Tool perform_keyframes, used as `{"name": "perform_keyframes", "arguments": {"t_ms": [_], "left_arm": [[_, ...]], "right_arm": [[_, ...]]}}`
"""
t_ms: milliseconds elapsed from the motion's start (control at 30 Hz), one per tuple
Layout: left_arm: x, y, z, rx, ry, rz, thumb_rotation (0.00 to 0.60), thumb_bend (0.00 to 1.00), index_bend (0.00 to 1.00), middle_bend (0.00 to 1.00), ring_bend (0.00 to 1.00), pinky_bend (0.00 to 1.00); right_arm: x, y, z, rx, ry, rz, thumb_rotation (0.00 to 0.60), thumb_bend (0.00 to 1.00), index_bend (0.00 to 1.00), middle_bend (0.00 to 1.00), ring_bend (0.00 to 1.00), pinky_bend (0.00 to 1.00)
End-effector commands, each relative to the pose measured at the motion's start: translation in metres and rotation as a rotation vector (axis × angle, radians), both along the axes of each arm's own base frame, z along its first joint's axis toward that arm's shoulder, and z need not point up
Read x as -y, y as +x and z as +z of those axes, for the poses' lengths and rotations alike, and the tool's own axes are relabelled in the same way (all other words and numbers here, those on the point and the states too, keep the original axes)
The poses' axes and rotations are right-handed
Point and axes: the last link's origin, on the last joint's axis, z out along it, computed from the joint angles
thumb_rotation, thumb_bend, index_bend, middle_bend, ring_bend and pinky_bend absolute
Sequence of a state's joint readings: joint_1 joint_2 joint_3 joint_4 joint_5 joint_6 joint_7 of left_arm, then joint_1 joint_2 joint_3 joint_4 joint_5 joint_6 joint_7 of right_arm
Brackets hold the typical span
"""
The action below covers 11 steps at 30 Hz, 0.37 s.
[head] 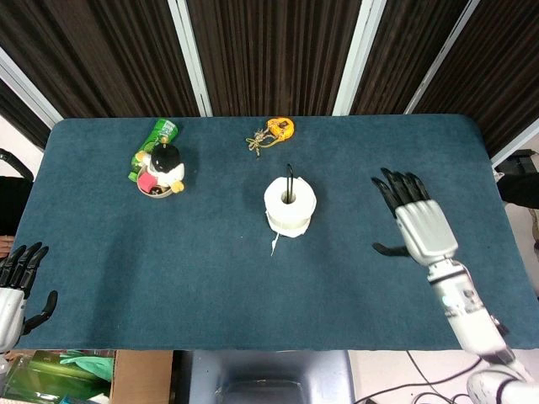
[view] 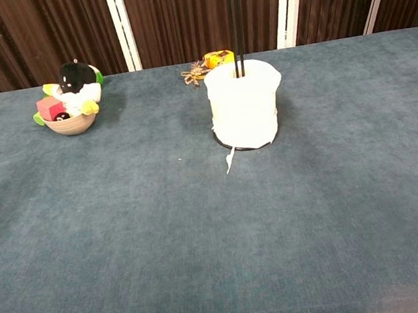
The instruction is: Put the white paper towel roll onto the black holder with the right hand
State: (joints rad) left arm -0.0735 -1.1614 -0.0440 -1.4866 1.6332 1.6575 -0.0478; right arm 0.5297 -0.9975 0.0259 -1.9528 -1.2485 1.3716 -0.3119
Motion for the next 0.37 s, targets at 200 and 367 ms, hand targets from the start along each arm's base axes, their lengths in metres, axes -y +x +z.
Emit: {"name": "perform_keyframes", "arguments": {"t_ms": [200,367], "left_arm": [[0.0029,0.0027,-0.0024,-0.012,0.002,-0.014,0.600,0.45,0.00,0.06,0.04,0.16],[0.0029,0.0028,-0.0034,-0.014,-0.007,-0.009,0.600,0.45,0.00,0.06,0.04,0.16]], "right_arm": [[-0.0882,-0.0884,-0.0244,0.036,-0.037,-0.123,0.600,0.16,0.00,0.00,0.00,0.00],[-0.0935,-0.0892,-0.0254,0.030,-0.039,-0.131,0.600,0.15,0.00,0.00,0.00,0.00]]}}
